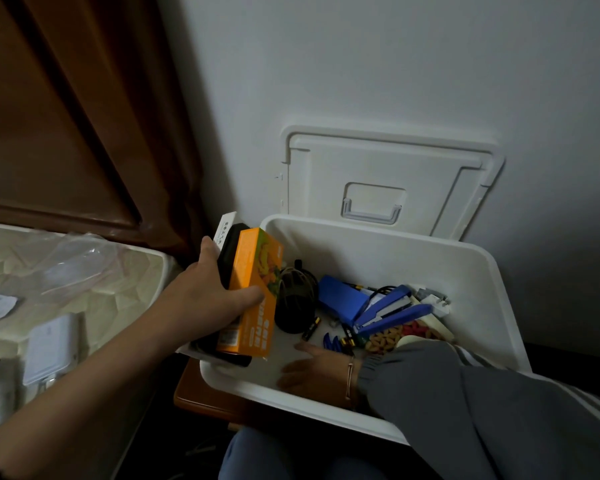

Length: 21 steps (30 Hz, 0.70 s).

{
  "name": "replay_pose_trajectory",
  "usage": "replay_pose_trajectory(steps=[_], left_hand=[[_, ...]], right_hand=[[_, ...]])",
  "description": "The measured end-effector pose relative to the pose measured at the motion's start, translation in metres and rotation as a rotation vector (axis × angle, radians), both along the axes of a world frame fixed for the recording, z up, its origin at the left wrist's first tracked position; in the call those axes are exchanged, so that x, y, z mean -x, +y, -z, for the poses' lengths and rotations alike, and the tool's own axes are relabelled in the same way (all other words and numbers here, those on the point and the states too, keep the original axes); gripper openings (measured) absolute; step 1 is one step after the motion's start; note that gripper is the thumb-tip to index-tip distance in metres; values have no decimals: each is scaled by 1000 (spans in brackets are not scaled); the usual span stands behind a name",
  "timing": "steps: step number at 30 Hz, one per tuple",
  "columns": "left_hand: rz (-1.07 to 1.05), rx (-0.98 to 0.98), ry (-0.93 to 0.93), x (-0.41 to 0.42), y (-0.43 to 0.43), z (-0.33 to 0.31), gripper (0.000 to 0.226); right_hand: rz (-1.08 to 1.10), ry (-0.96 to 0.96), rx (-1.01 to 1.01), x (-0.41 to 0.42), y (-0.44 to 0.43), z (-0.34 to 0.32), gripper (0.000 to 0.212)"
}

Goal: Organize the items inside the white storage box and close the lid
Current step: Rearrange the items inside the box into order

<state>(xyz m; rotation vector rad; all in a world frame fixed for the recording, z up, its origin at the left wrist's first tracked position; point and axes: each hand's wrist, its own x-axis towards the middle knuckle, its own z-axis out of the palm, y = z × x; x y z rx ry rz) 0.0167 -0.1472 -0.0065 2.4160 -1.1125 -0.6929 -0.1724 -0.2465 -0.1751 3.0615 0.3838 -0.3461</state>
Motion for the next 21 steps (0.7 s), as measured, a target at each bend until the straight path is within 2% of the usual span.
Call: replay_pose_trajectory(steps=[2, 3, 5, 8, 10, 11, 13, 14, 17, 18, 19, 21], left_hand=[[8, -12, 4, 0, 0, -1, 115], [11, -16, 9, 0, 0, -1, 115], [8, -22, 24, -1, 0, -2, 115], [3, -21, 37, -2, 0, -3, 113], [-1, -13, 43, -2, 0, -3, 113], [-7, -9, 49, -3, 0, -3, 113], [-15, 1, 60, -3, 1, -2, 112], [-18, 5, 68, -4, 1, -2, 112], [-20, 7, 83, -4, 1, -1, 113], [-18, 7, 86, -4, 1, -1, 112], [-19, 9, 90, -3, 1, -1, 112], [-18, 16, 90, -3, 0, 0, 112]], right_hand=[[32, 137, -102, 4, -3, 0, 35], [54, 147, -132, 6, -7, -3, 30], [53, 136, -56, 12, -18, -10, 22], [30, 170, 54, 25, -33, -17, 29], [86, 74, 140, 29, -39, -19, 27], [151, -39, 165, 30, -42, -18, 22], [388, -256, 66, 28, -49, -22, 14], [536, -316, -7, 25, -55, -23, 21], [955, -175, -41, 8, -79, -22, 64], [1048, -111, -44, 3, -84, -20, 72], [1115, -54, -48, -1, -88, -17, 75], [1178, -20, -46, -7, -93, -10, 68]])
